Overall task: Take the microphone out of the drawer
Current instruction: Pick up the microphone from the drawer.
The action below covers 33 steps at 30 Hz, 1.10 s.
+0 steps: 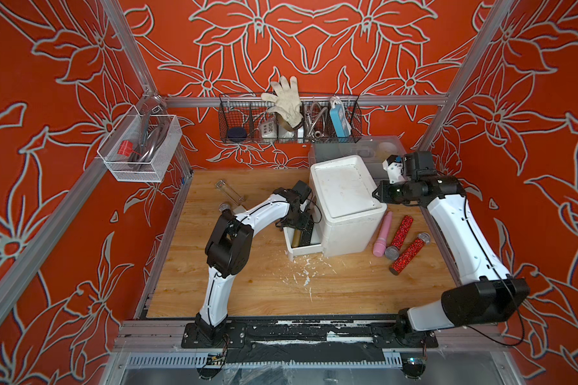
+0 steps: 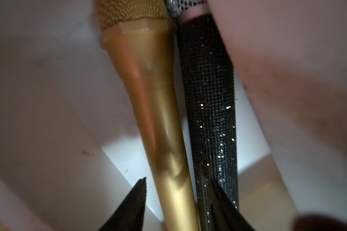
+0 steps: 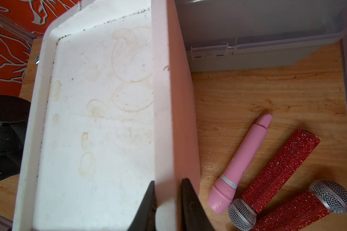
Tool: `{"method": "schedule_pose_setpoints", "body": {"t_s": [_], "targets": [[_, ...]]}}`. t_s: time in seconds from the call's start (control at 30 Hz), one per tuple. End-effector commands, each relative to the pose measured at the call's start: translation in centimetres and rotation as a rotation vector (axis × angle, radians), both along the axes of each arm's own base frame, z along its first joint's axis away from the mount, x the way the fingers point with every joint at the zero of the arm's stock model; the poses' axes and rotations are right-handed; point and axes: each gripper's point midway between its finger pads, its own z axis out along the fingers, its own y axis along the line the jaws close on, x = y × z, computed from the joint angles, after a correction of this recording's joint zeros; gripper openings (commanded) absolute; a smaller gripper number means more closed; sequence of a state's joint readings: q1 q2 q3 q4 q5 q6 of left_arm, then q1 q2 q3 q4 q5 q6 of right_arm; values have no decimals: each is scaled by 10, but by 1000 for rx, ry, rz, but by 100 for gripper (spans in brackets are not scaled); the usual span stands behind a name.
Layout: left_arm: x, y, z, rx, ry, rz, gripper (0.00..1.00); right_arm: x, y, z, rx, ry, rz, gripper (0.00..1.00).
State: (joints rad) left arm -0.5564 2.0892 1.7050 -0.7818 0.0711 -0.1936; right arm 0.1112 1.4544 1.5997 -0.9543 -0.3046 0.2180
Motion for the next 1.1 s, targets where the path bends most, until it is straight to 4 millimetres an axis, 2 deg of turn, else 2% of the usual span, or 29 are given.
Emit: {"method": "schedule_pose_setpoints", "body": {"t_s": [0.0, 0.37, 0.47, 0.6, 0.73, 1.07], "targets": [[3, 0, -3, 24, 7, -9, 50, 0, 3, 4, 51, -7, -8, 0], [-2, 1, -38, 59, 86, -11, 49, 1, 4, 3, 52, -7, -1, 0], [-3, 2, -43, 68, 96, -13, 49, 1, 3, 4, 44, -10, 0, 0], [-2, 4, -49, 93, 110, -16, 44, 1, 4, 4, 47, -9, 1, 0], [-5, 6, -58, 115, 138, -26, 44, 2, 5, 6, 53, -14, 2, 0], [-3, 12, -66, 167, 136, -25, 43, 1, 5, 8, 55, -19, 4, 0]]}}
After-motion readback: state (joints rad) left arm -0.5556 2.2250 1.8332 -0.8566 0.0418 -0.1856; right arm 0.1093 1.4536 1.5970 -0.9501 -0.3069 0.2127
